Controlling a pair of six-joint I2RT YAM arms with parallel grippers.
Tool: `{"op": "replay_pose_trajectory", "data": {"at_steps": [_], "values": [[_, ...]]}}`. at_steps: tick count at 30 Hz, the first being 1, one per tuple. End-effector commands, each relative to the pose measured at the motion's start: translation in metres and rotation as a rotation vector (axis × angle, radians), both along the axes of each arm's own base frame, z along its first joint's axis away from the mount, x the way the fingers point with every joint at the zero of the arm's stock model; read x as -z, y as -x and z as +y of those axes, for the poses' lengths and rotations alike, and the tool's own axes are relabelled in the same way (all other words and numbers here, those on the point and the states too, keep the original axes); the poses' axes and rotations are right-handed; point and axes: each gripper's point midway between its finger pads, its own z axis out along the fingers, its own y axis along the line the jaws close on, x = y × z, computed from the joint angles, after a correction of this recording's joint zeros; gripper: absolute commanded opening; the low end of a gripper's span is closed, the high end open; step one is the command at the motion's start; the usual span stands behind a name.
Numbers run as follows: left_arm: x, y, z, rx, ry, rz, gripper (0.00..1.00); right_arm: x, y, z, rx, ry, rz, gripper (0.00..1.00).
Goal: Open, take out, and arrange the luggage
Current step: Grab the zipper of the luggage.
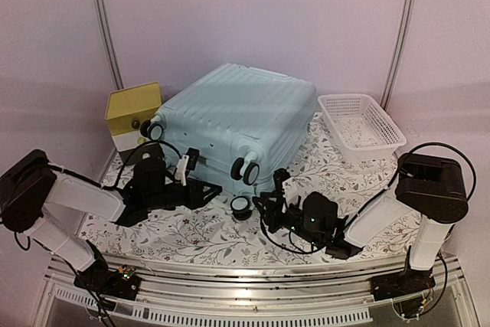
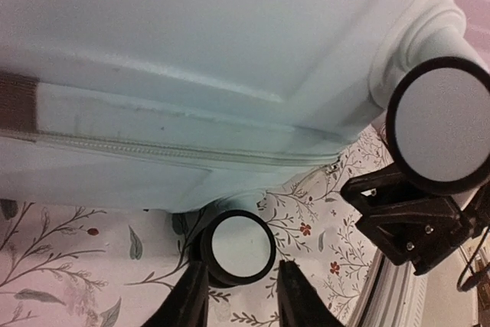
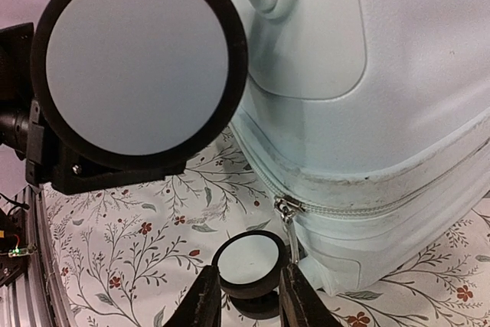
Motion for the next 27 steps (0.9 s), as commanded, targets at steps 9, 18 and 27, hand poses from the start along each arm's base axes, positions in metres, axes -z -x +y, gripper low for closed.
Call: {"op": "replay_pose_trajectory", "data": {"at_steps": [9,18,27], "values": [[0.009,-0.016,-0.043,0.131,0.159,-0.011,0.09,-0.012,-0.012,0.002,0.003,-0.078,0.013,0.28],[0.014,-0.017,-0.059,0.189,0.191,-0.01,0.02,-0.008,-0.024,0.002,0.034,-0.08,0.02,0.29],[0.02,-0.015,-0.064,0.211,0.208,0.005,0.01,0.003,-0.034,0.007,0.076,-0.049,0.031,0.29]]}}
